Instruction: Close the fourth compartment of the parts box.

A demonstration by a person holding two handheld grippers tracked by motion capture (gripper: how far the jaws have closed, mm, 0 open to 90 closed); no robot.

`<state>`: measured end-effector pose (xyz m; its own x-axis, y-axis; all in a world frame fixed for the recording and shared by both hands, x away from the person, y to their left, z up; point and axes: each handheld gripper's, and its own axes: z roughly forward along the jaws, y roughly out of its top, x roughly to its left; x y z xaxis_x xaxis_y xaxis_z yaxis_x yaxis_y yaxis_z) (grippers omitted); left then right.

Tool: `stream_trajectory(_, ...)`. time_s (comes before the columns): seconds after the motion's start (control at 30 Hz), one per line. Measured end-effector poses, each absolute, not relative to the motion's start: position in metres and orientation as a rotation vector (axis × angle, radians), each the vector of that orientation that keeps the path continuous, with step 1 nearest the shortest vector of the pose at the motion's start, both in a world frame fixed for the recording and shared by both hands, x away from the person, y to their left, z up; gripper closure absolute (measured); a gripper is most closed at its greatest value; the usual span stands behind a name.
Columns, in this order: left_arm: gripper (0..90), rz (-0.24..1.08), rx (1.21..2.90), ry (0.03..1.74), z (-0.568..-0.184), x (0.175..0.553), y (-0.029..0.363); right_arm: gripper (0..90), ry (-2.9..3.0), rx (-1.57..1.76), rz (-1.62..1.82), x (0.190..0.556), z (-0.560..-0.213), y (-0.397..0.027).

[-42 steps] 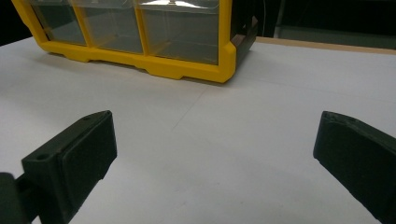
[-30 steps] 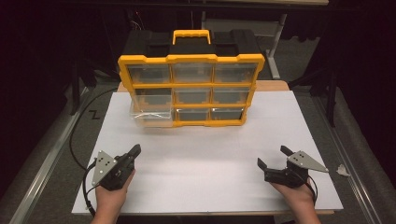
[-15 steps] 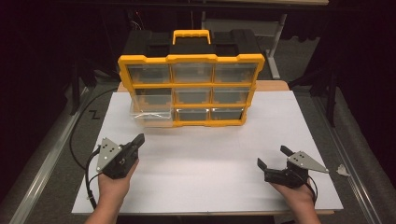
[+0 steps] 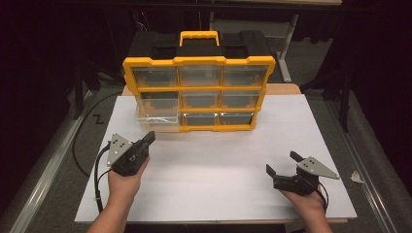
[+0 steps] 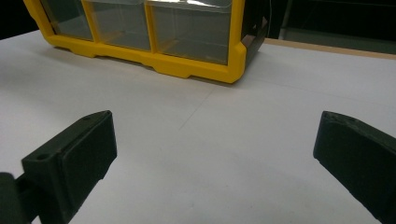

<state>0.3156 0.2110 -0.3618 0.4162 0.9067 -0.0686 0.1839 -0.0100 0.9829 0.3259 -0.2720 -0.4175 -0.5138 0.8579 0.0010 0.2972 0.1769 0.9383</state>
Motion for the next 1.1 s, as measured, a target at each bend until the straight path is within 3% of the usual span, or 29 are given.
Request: stream_trajectory(1.1,89.8,0.782,1.479,1.028,-0.349,0.335,0.2,0.7,1.894,1.084,1.333,0.326,-0.415,-0.271)
